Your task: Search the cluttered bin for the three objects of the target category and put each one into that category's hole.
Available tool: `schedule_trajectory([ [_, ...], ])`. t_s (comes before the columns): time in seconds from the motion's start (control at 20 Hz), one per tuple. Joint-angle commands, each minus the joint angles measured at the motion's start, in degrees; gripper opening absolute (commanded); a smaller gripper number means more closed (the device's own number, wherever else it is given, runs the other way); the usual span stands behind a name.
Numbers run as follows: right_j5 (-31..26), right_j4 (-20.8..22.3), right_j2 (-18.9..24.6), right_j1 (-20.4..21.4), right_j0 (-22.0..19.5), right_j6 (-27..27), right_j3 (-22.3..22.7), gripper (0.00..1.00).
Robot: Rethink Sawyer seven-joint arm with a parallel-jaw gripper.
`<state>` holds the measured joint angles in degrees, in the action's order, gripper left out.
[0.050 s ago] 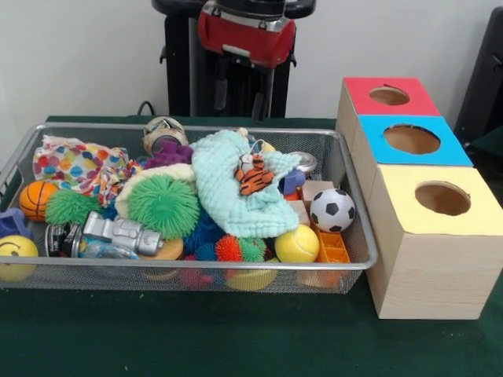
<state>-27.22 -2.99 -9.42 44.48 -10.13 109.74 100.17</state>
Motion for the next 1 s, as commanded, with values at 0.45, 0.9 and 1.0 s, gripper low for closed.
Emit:
schedule_trajectory([
  [0.45, 8.1, 11.3, 10.2, -1.1, -8.7, -3.0, 10.1, 1.0],
  [0.9, 8.0, 14.6, 10.5, -1.5, -11.8, -1.7, 11.4, 1.0],
  [1.0, 8.6, 15.5, 10.2, -1.4, -12.6, -1.7, 11.4, 1.0],
])
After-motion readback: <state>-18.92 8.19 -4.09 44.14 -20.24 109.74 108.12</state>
